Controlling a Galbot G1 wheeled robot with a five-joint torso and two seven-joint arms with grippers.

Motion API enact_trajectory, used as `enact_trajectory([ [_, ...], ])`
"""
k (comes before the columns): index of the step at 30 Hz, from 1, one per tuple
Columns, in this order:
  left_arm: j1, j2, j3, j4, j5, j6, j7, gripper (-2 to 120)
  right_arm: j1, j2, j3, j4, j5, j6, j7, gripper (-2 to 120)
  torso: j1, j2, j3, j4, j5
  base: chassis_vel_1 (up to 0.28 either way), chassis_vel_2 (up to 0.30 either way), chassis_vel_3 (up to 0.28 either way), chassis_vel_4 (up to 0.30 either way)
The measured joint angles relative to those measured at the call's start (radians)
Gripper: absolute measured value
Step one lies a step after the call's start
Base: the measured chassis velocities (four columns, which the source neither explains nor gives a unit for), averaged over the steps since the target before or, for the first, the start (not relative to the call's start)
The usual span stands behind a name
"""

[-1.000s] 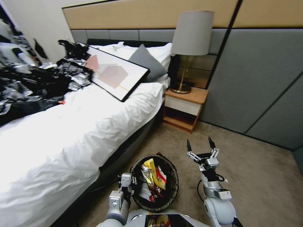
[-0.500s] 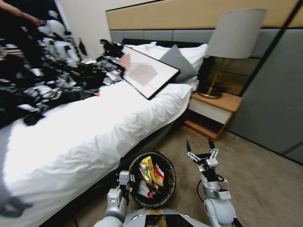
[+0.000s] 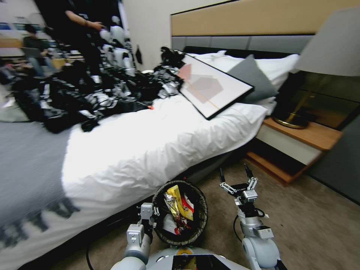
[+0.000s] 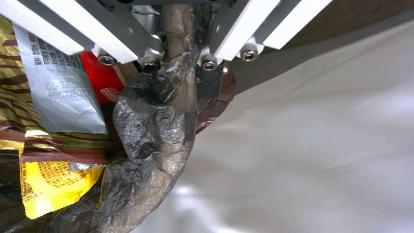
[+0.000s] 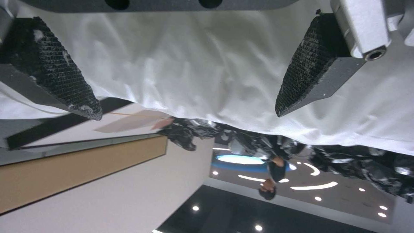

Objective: Pick up the trash bin, then pick up the garbage from the floor and place it into the trash bin.

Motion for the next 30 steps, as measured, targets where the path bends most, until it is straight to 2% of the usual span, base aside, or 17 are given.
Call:
enact_trajectory([
  [30,0.001,0.0,0.018,0.004,0.01,0.001,-0.002,0,0.001,-0.001,0.014,0.054,-0.008,0.003,-0.049,100,0.0,0.0,0.0,-0.0001,0.0,0.123,0.124,0.129,0.122],
])
